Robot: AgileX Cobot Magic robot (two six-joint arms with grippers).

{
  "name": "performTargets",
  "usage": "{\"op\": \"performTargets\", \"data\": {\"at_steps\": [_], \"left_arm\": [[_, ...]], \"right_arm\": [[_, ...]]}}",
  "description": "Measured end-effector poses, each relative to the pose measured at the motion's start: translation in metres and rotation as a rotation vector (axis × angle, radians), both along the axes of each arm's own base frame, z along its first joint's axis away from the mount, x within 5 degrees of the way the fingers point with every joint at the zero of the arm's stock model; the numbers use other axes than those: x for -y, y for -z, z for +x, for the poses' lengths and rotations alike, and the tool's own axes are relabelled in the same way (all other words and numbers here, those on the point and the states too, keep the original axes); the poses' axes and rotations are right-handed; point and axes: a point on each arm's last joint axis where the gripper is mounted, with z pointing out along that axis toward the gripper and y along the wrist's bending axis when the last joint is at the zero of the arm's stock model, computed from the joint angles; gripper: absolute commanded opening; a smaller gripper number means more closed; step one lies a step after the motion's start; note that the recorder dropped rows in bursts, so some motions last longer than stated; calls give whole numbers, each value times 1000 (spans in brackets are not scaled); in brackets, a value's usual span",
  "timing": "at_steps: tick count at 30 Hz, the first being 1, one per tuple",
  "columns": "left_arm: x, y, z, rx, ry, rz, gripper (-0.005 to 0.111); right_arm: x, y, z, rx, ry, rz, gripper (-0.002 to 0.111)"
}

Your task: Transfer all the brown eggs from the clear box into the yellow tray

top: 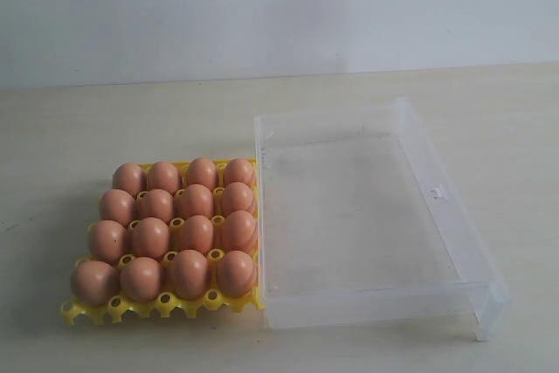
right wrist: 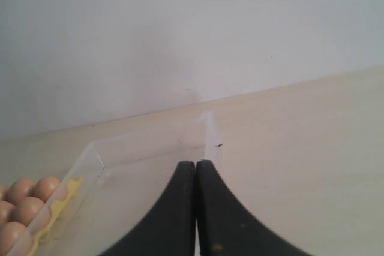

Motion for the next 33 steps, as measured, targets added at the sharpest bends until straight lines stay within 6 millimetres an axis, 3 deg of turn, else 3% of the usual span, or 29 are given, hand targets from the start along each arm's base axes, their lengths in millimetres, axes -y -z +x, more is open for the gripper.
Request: {"op": "performTargets", "data": {"at_steps": [8,33], "left_arm": [[0,0,0,0,0,0,0],[0,0,0,0,0,0,0]], "right_arm": [[0,0,0,19,-13,-106,0],[3,0,0,15,49,-119,0]]}}
